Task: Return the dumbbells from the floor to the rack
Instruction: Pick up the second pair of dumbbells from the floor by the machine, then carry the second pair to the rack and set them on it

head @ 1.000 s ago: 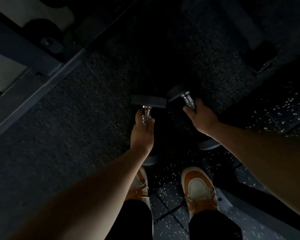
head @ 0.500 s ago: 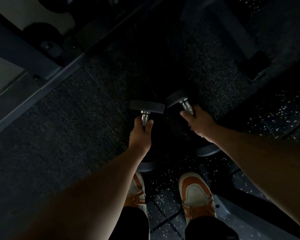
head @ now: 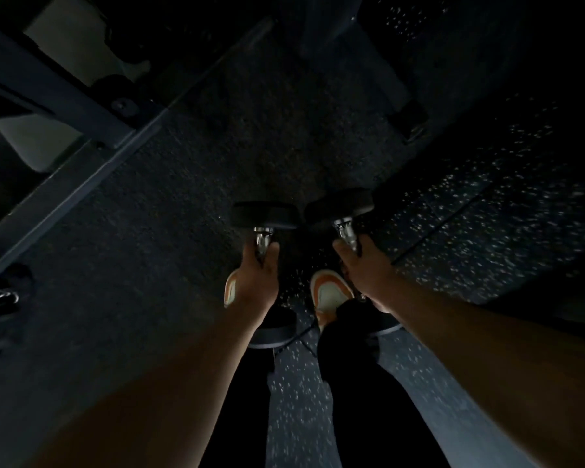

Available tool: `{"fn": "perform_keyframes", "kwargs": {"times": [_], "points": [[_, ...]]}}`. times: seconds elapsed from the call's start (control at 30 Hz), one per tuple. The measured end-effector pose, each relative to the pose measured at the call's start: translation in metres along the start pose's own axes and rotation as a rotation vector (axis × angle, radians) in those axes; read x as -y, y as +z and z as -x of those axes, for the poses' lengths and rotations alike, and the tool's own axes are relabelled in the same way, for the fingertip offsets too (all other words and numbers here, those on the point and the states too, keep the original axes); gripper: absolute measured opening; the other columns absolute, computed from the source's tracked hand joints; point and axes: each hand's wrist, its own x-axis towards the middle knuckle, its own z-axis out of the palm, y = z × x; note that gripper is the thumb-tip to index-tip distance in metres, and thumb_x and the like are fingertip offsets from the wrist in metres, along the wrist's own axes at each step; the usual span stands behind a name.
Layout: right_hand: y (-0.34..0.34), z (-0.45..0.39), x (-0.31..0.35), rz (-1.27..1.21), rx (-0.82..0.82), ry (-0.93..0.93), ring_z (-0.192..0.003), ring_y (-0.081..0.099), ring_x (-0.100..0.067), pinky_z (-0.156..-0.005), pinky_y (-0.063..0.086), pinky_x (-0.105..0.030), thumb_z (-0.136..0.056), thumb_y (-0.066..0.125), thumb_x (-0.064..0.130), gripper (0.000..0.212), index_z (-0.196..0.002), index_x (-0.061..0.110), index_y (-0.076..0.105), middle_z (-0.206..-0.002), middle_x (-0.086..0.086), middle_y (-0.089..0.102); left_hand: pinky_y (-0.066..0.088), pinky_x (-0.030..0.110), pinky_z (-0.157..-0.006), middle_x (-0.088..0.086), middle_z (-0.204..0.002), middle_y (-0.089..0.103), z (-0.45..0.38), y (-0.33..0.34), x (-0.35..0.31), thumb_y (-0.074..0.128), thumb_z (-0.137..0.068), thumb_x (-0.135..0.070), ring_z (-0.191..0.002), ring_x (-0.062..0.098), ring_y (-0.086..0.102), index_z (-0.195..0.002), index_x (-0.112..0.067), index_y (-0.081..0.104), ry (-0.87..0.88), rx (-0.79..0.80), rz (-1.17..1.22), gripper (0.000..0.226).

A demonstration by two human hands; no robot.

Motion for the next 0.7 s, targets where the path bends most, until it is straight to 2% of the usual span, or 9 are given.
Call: {"fn": "perform_keyframes", "kwargs": {"times": [0.07,0.1,0.2,0.27,0.37,0.43,0.5,0.57,0.7], "points": [[-0.015,0.043,0.008,-0.021,-0.024,-0.005,-0.056,0.061,-0.01,-0.051,0.047,-0.018,-0.092,0.06,0.046,0.033,-0.102,0.014,0.057,-0.072,-0.002,0.062,0.055,0.064,-0.06,0.024,-0.082,0.065,0.039,-0.013,-0.018,0.045,-0.069,-0.089,-0.07,0.054,0.063,-0.11,-0.037,0.048,-0.039,0.015,0.083,0.067],[-0.025,0.066,0.014,-0.035,-0.031,-0.006,-0.049,0.058,-0.002,-0.045,0.042,-0.013,-0.092,0.06,0.046,0.03,-0.099,0.017,0.056,-0.068,0.002,0.06,0.055,0.06,-0.059,0.022,-0.077,0.063,0.06,-0.021,-0.031,0.049,-0.068,-0.088,-0.068,0.053,0.062,-0.105,-0.036,0.049,-0.058,0.022,0.114,0.064],[-0.055,0.133,0.034,-0.112,-0.004,0.025,-0.052,0.059,-0.008,-0.048,0.044,-0.023,-0.092,0.058,0.05,0.029,-0.101,0.022,0.055,-0.066,0.004,0.06,0.056,0.063,-0.065,0.008,-0.074,0.062,0.123,-0.045,-0.077,0.054,-0.08,-0.07,-0.07,0.042,0.064,-0.096,-0.034,0.051,-0.028,0.011,0.131,0.04],[-0.076,0.176,0.05,-0.185,0.0,0.028,-0.05,0.06,-0.008,-0.043,0.044,-0.021,-0.091,0.058,0.052,0.027,-0.1,0.027,0.056,-0.067,0.005,0.061,0.057,0.06,-0.07,0.006,-0.077,0.063,0.161,-0.06,-0.103,0.055,-0.084,-0.061,-0.071,0.033,0.064,-0.094,-0.034,0.052,-0.009,0.002,0.159,0.029],[-0.105,0.24,0.077,-0.29,-0.008,0.027,-0.049,0.061,0.0,-0.041,0.045,-0.018,-0.091,0.057,0.053,0.025,-0.098,0.029,0.056,-0.074,0.001,0.066,0.055,0.037,-0.058,-0.008,-0.068,0.064,0.218,-0.084,-0.141,0.055,-0.09,-0.051,-0.062,0.013,0.062,-0.09,-0.034,0.051,0.058,-0.003,0.148,0.018],[-0.121,0.276,0.094,-0.321,-0.022,0.018,-0.062,0.065,-0.01,-0.052,0.051,-0.028,-0.09,0.055,0.057,0.029,-0.101,0.03,0.055,-0.081,-0.004,0.068,0.048,0.026,-0.048,-0.014,-0.063,0.062,0.249,-0.099,-0.167,0.055,-0.091,-0.049,-0.051,0.003,0.057,-0.09,-0.034,0.051,0.119,-0.01,0.134,0.015],[-0.138,0.313,0.107,-0.344,-0.046,0.015,-0.079,0.067,-0.021,-0.067,0.054,-0.04,-0.088,0.054,0.06,0.034,-0.105,0.03,0.055,-0.09,-0.007,0.07,0.047,0.026,-0.051,-0.01,-0.071,0.062,0.28,-0.114,-0.189,0.054,-0.091,-0.051,-0.057,0.007,0.059,-0.096,-0.032,0.053,0.16,0.005,0.102,0.02],[-0.15,0.347,0.118,-0.427,-0.056,0.015,-0.085,0.068,-0.023,-0.072,0.056,-0.044,-0.085,0.055,0.062,0.036,-0.104,0.032,0.056,-0.096,-0.007,0.07,0.048,0.032,-0.06,-0.004,-0.08,0.061,0.305,-0.127,-0.205,0.053,-0.089,-0.054,-0.067,0.015,0.059,-0.104,-0.027,0.054,0.175,0.039,0.086,0.031],[-0.169,0.415,0.13,-0.533,-0.119,-0.01,-0.069,0.06,-0.019,-0.065,0.05,-0.039,-0.083,0.056,0.062,0.042,-0.105,0.026,0.057,-0.082,-0.005,0.065,0.043,0.025,-0.049,-0.008,-0.07,0.061,0.356,-0.145,-0.234,0.055,-0.089,-0.054,-0.053,0.004,0.057,-0.091,-0.036,0.054,0.212,0.1,0.058,0.018]]}}
